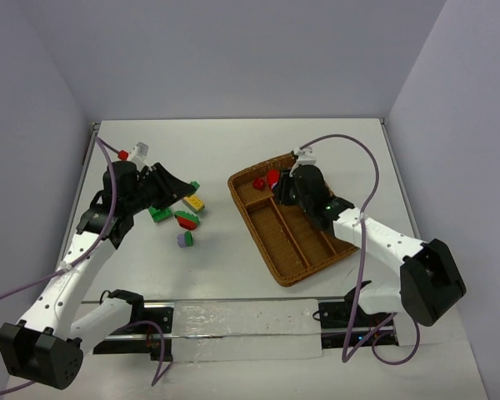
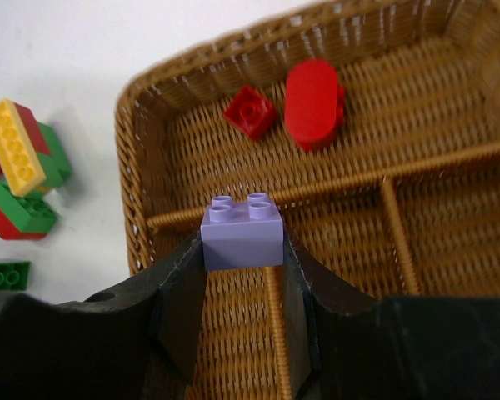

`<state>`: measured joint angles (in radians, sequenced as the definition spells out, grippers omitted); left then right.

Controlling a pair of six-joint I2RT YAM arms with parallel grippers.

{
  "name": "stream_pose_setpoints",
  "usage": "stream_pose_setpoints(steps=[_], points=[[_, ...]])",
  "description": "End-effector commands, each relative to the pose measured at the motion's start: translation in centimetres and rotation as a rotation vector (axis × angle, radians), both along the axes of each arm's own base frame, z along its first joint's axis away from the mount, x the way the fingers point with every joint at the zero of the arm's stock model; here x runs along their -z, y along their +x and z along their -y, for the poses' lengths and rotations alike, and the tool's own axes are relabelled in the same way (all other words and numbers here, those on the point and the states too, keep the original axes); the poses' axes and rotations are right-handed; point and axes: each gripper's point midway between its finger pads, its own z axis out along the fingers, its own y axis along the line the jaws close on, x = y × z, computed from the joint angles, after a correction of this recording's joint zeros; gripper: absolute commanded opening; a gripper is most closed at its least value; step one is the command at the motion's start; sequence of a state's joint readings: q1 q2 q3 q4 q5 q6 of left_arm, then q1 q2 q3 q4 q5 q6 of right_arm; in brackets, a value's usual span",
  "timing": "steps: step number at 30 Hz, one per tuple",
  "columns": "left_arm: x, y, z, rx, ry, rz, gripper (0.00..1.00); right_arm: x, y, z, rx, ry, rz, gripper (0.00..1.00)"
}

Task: Sort the legos into containers by color

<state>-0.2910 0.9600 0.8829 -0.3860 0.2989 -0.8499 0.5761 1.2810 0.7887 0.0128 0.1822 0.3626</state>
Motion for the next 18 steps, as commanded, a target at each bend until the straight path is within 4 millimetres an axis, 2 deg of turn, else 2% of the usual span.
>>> stream_pose_setpoints(steps=[1,7,12,18], points=[[-1.2,0.3,0.7,0.036,0.020,0.056,0.00,3.2,-0.8,0.6,0.051,-0.028,-0.102,0.02],[-0.8,0.2,0.7,0.045,0.028,0.049,0.00,4.1,-0.9,0.9,0.065,-0.025,-0.115,0.03],[-0.7,0.2,0.8,0.047,0.029,0.047,0.00,3.6,-2.0,-0.5,-0.024,0.022,-0.093,0.02],[-0.3,0.3,1.1,0.056,0.017,0.042,0.00,5.0,-4.0,-2.1,-0.109,0.013,-0.120,0.05]])
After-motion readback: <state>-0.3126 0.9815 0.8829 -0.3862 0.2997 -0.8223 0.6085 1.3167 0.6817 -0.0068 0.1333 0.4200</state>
